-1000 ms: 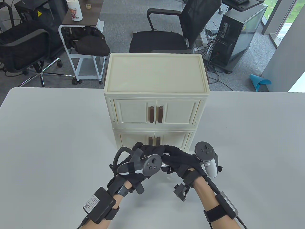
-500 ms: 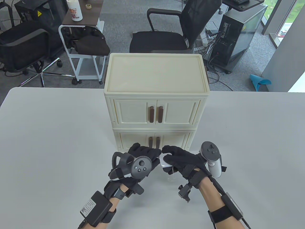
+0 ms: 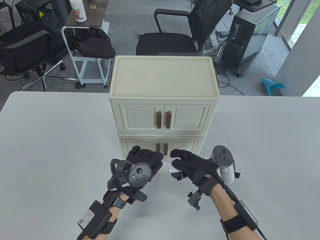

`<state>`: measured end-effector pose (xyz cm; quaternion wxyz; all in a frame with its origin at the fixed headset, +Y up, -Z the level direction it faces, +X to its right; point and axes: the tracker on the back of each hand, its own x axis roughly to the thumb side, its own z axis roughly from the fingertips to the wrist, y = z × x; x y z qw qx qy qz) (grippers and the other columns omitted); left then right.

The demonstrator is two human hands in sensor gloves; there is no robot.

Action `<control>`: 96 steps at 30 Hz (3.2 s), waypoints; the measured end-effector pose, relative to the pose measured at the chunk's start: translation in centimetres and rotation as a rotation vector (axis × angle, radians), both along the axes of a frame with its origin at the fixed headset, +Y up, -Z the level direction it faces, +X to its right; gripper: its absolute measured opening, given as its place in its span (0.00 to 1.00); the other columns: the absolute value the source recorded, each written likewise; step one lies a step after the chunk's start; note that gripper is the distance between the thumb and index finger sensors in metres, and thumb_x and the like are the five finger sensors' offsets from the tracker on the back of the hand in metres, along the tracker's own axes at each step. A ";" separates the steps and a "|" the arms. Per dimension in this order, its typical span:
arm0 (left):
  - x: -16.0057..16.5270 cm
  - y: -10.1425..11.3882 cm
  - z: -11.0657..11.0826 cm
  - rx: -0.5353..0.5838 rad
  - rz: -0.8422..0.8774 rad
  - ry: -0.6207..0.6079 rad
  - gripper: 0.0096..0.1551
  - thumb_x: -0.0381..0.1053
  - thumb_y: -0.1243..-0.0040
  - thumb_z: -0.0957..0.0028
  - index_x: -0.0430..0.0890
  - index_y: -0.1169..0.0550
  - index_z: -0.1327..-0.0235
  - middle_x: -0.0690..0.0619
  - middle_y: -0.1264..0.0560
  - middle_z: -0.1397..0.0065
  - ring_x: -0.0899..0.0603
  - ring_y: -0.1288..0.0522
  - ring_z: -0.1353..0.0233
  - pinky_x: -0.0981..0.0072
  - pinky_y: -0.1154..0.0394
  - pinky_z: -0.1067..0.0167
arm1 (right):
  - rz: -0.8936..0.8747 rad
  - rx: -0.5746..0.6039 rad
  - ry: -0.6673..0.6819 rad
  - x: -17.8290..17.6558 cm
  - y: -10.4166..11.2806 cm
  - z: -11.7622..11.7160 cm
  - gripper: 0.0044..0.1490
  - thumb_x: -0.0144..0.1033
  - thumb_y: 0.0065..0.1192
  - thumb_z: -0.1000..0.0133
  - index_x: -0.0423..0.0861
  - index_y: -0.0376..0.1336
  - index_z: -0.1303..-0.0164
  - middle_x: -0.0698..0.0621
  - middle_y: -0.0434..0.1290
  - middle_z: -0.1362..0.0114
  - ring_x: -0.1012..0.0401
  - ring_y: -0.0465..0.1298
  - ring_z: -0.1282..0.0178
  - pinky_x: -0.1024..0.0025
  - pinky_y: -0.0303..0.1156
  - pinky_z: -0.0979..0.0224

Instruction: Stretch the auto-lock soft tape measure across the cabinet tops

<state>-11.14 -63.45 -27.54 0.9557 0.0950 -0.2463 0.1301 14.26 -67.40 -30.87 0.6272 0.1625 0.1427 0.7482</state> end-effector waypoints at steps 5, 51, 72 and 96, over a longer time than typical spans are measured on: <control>-2.0 1.5 -0.1 0.022 0.022 0.047 0.23 0.59 0.49 0.34 0.53 0.26 0.31 0.59 0.21 0.29 0.45 0.22 0.25 0.32 0.35 0.24 | 0.014 0.048 -0.030 1.4 2.3 -0.2 0.35 0.37 0.70 0.38 0.34 0.61 0.26 0.35 0.78 0.38 0.51 0.85 0.51 0.56 0.83 0.50; -10.2 14.1 -3.7 0.268 0.060 0.454 0.23 0.59 0.53 0.32 0.51 0.28 0.30 0.58 0.23 0.29 0.44 0.24 0.24 0.33 0.36 0.24 | -0.015 0.292 -0.396 11.0 16.2 -3.9 0.35 0.38 0.72 0.40 0.37 0.62 0.27 0.37 0.78 0.38 0.52 0.86 0.52 0.57 0.84 0.51; -11.0 14.2 -5.0 0.207 0.134 0.474 0.23 0.59 0.51 0.33 0.52 0.27 0.30 0.58 0.22 0.29 0.44 0.23 0.24 0.33 0.35 0.24 | -0.036 0.267 -0.473 11.4 15.8 -4.7 0.35 0.38 0.72 0.40 0.37 0.62 0.27 0.36 0.78 0.38 0.52 0.86 0.52 0.57 0.84 0.51; -11.2 14.0 -5.2 0.181 0.190 0.458 0.23 0.58 0.52 0.33 0.53 0.29 0.28 0.58 0.23 0.27 0.44 0.24 0.22 0.33 0.35 0.24 | -0.038 0.252 -0.489 11.3 15.6 -5.0 0.35 0.38 0.71 0.39 0.36 0.62 0.27 0.36 0.78 0.38 0.52 0.86 0.52 0.57 0.84 0.51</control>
